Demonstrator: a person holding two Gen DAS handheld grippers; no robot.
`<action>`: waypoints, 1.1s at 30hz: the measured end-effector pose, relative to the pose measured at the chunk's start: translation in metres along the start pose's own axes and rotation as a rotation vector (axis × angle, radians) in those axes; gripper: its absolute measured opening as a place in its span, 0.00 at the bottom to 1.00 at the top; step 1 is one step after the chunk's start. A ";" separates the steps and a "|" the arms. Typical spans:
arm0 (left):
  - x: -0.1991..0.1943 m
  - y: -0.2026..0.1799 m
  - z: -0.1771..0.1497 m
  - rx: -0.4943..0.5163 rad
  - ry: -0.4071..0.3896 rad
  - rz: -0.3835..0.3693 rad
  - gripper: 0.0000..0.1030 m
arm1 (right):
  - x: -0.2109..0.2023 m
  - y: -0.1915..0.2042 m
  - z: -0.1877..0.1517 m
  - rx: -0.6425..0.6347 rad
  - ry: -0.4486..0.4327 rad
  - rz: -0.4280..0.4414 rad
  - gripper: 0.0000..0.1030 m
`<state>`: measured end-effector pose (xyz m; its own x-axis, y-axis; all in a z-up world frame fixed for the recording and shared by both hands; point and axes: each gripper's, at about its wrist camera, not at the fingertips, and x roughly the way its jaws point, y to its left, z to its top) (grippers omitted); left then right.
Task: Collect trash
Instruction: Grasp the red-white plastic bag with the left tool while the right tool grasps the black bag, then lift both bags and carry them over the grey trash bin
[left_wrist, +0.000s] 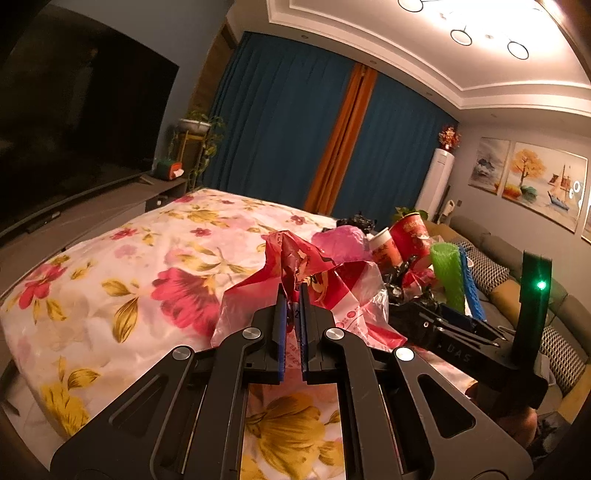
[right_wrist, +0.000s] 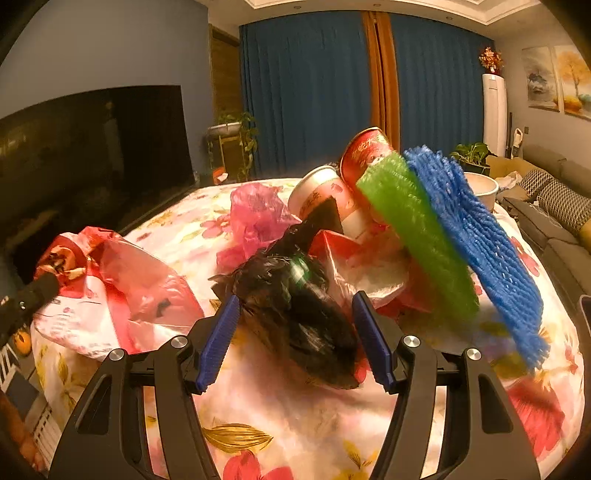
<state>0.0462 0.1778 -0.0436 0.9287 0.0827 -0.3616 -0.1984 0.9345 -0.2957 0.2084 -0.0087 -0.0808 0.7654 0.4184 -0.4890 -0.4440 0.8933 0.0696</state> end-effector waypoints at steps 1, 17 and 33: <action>-0.001 0.001 0.000 -0.004 0.001 0.003 0.05 | 0.000 0.001 0.000 -0.003 -0.003 0.000 0.61; -0.007 0.007 -0.003 -0.030 0.004 -0.002 0.05 | -0.001 -0.003 -0.020 -0.009 0.061 0.063 0.06; -0.030 -0.016 0.005 0.016 -0.058 -0.001 0.05 | -0.096 -0.007 0.003 -0.015 -0.148 0.116 0.05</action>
<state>0.0233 0.1619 -0.0233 0.9454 0.1013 -0.3096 -0.1931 0.9398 -0.2821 0.1388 -0.0546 -0.0318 0.7683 0.5393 -0.3447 -0.5394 0.8355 0.1049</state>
